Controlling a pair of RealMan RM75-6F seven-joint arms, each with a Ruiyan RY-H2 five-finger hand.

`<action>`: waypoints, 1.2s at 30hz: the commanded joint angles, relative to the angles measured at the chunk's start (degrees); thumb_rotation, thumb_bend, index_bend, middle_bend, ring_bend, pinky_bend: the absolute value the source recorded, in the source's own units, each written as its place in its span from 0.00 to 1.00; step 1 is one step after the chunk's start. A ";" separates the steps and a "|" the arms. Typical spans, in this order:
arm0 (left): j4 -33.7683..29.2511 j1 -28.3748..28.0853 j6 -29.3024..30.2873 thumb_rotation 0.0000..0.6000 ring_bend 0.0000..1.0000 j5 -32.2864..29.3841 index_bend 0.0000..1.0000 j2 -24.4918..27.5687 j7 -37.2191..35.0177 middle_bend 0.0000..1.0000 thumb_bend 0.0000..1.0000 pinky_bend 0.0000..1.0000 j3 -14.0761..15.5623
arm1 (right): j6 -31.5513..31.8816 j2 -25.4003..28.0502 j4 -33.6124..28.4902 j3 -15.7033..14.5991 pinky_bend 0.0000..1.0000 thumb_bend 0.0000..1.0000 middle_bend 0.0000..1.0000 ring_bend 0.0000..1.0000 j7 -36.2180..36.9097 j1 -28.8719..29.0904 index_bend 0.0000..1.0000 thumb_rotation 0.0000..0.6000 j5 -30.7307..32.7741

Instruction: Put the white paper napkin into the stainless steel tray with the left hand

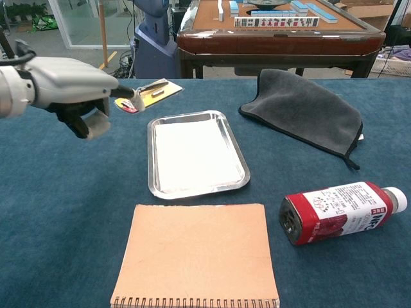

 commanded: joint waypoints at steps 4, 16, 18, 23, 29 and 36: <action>-1.18 9.11 9.05 1.00 0.60 8.13 0.16 3.49 -4.50 0.62 0.43 0.80 2.35 | -0.64 0.67 -0.12 0.12 0.21 0.13 0.25 0.16 0.03 0.78 0.14 1.00 -0.57; -1.69 25.83 22.30 1.00 0.35 16.90 0.15 5.84 -10.09 0.39 0.31 0.32 5.35 | -2.26 2.41 -0.69 0.11 0.21 0.13 0.24 0.16 0.39 2.99 0.14 1.00 -2.64; -0.61 28.16 24.35 1.00 0.31 19.18 0.15 5.34 -11.14 0.34 0.29 0.26 5.49 | -2.37 2.52 -0.85 0.14 0.21 0.12 0.24 0.16 0.27 3.23 0.14 1.00 -2.80; 3.76 34.14 29.75 1.00 0.20 26.36 0.15 3.47 -13.87 0.23 0.26 0.19 5.69 | -2.79 2.71 -1.62 0.14 0.21 0.09 0.24 0.16 -0.05 3.82 0.14 1.00 -2.99; 6.45 39.62 32.45 1.00 0.15 31.33 0.15 3.16 -15.46 0.19 0.24 0.14 6.13 | -3.19 2.55 -2.17 0.10 0.21 0.09 0.24 0.16 -0.67 4.21 0.14 1.00 -2.71; 5.10 43.77 32.18 1.00 0.15 33.81 0.15 4.16 -14.43 0.19 0.25 0.13 6.13 | -3.76 2.12 -2.38 -0.02 0.21 0.09 0.24 0.16 -1.20 4.60 0.14 1.00 -2.31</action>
